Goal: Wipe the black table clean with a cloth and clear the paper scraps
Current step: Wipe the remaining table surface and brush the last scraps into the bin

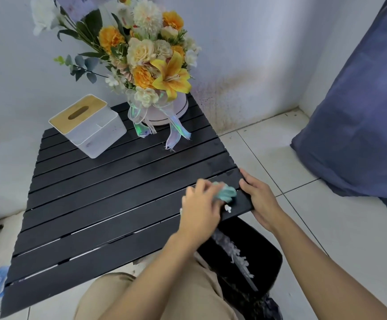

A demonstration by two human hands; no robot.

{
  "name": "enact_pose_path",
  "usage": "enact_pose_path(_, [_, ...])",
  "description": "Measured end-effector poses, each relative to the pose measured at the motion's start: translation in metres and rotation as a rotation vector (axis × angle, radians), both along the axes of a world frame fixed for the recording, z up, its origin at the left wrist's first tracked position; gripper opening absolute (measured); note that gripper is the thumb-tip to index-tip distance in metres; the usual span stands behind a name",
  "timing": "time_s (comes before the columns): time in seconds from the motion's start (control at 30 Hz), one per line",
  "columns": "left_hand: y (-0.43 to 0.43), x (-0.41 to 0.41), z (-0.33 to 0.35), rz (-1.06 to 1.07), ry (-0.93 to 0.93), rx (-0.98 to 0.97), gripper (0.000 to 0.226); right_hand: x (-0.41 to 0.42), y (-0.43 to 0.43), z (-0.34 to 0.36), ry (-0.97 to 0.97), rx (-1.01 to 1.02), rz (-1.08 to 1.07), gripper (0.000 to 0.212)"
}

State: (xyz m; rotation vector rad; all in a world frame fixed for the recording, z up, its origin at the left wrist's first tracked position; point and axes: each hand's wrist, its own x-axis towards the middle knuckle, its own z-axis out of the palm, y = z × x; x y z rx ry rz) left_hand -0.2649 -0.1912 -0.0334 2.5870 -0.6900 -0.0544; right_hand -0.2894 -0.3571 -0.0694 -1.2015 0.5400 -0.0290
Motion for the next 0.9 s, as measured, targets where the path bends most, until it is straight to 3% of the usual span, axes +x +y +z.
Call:
enact_pose_path(0.07, [0.004,-0.025,0.008,-0.152,0.122,-0.090,0.038,0.001,-0.003,-0.004,-0.004,0.017,0.003,0.043])
enact_pose_path(0.13, [0.008,-0.015,0.016,-0.155,0.193,-0.218,0.038,0.001,-0.004,-0.005,-0.009,0.039,-0.010,0.042])
enact_pose_path(0.23, [0.001,0.052,0.020,0.117,0.059,-0.215,0.038,0.000,-0.002,-0.002,-0.008,0.053,-0.012,0.041])
enact_pose_path(0.3, [-0.013,0.098,0.016,0.299,0.073,-0.132,0.039,0.000,-0.001,0.001,-0.012,0.054,-0.017,0.041])
enact_pose_path(0.37, [-0.029,0.113,0.007,0.348,0.075,-0.024,0.038,0.000,-0.001,0.003,-0.014,0.057,-0.017,0.040])
enact_pose_path(0.43, [-0.035,0.095,-0.003,0.283,-0.028,0.049,0.037,0.000,0.000,0.001,-0.006,0.060,-0.024,0.039])
enact_pose_path(0.53, [-0.024,0.024,-0.011,-0.027,-0.136,-0.028,0.039,0.002,-0.003,-0.008,-0.011,0.070,-0.025,0.038])
enact_pose_path(0.63, [-0.006,-0.007,0.003,-0.252,0.130,-0.193,0.036,0.002,-0.005,-0.012,-0.011,0.123,-0.006,0.037])
enact_pose_path(0.7, [-0.009,0.025,0.010,-0.145,0.177,-0.275,0.034,0.002,-0.006,-0.010,-0.018,0.163,-0.007,0.039])
enact_pose_path(0.77, [-0.020,0.074,0.010,0.043,0.090,-0.282,0.036,0.001,-0.005,-0.004,-0.014,0.202,-0.015,0.040])
enact_pose_path(0.9, [-0.052,0.132,-0.003,0.275,0.059,-0.092,0.040,0.000,-0.009,0.002,0.017,0.223,0.017,0.041])
